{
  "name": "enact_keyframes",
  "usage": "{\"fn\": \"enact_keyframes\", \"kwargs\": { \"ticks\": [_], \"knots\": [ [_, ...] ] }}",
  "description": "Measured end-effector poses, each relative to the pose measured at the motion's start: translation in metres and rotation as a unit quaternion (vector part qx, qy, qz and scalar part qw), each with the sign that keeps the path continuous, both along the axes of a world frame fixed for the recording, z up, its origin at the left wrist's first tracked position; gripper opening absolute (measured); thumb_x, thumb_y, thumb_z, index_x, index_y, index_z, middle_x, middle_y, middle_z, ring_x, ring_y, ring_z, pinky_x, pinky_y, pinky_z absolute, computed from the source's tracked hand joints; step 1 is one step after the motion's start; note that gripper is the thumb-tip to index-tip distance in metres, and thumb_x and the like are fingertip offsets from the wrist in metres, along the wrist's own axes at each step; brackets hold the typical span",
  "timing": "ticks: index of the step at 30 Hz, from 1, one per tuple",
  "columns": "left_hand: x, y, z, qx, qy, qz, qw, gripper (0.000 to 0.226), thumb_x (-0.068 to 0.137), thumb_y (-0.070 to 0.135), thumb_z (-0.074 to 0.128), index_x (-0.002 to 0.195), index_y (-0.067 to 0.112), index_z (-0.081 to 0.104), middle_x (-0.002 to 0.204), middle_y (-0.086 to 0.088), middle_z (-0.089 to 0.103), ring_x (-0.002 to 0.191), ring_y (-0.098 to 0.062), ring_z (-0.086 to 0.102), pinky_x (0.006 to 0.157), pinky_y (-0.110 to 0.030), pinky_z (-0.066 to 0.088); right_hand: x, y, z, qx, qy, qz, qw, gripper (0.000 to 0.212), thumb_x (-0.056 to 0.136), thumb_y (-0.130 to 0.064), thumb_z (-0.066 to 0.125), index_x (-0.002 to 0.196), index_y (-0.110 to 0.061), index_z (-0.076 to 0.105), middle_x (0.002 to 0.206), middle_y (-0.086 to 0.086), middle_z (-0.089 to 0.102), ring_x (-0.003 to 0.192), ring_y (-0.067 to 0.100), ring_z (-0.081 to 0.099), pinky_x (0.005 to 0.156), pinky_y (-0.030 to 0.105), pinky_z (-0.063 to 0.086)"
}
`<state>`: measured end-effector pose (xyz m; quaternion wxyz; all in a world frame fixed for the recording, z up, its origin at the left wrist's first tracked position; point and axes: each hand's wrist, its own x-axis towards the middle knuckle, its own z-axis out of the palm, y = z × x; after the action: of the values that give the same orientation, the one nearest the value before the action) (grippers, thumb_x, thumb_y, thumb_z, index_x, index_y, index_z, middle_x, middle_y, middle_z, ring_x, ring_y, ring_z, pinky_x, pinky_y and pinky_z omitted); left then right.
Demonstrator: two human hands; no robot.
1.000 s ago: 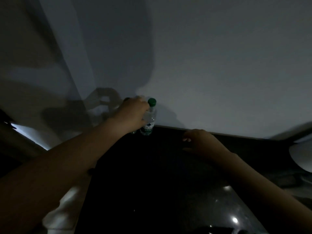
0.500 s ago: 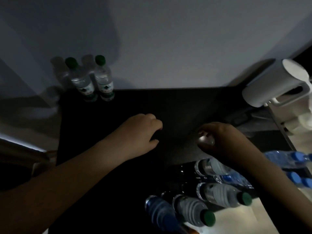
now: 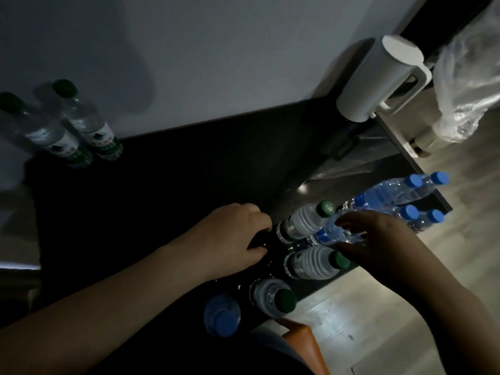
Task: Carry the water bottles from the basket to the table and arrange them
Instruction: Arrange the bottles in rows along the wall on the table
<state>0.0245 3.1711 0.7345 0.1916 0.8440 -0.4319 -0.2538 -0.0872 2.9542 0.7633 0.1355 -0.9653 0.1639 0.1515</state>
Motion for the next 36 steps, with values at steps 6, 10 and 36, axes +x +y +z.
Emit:
{"fn": "enact_keyframes", "kwargs": {
  "ticks": [6, 10, 36],
  "knots": [
    [-0.024, -0.012, -0.004, 0.012, 0.008, -0.040, 0.999, 0.035, 0.088, 0.037, 0.059, 0.121, 0.027, 0.052, 0.119, 0.008, 0.051, 0.107, -0.008, 0.049, 0.089, -0.029, 0.048, -0.021, -0.003, -0.016, 0.026, 0.001, -0.021, 0.999, 0.040, 0.083, -0.027, 0.068, 0.121, -0.026, 0.057, 0.117, -0.005, 0.061, 0.096, 0.005, 0.059, 0.081, 0.022, 0.052],
    [-0.040, -0.017, -0.006, 0.041, 0.020, -0.069, 0.997, 0.037, 0.087, 0.042, 0.058, 0.119, 0.024, 0.052, 0.118, 0.006, 0.051, 0.106, -0.010, 0.049, 0.089, -0.033, 0.048, -0.028, -0.006, -0.029, 0.022, 0.011, -0.016, 1.000, 0.039, 0.085, -0.027, 0.066, 0.122, -0.025, 0.056, 0.120, -0.003, 0.059, 0.103, 0.009, 0.057, 0.086, 0.023, 0.051],
    [-0.070, -0.040, -0.021, 0.097, -0.002, -0.100, 0.990, 0.030, 0.080, 0.030, 0.069, 0.105, 0.020, 0.058, 0.109, 0.003, 0.047, 0.087, -0.011, 0.051, 0.070, -0.023, 0.039, -0.034, -0.009, -0.060, 0.071, -0.059, -0.038, 0.995, 0.026, 0.083, -0.024, 0.068, 0.108, -0.019, 0.062, 0.105, 0.000, 0.059, 0.089, 0.011, 0.059, 0.077, 0.022, 0.052]
  ]
}}
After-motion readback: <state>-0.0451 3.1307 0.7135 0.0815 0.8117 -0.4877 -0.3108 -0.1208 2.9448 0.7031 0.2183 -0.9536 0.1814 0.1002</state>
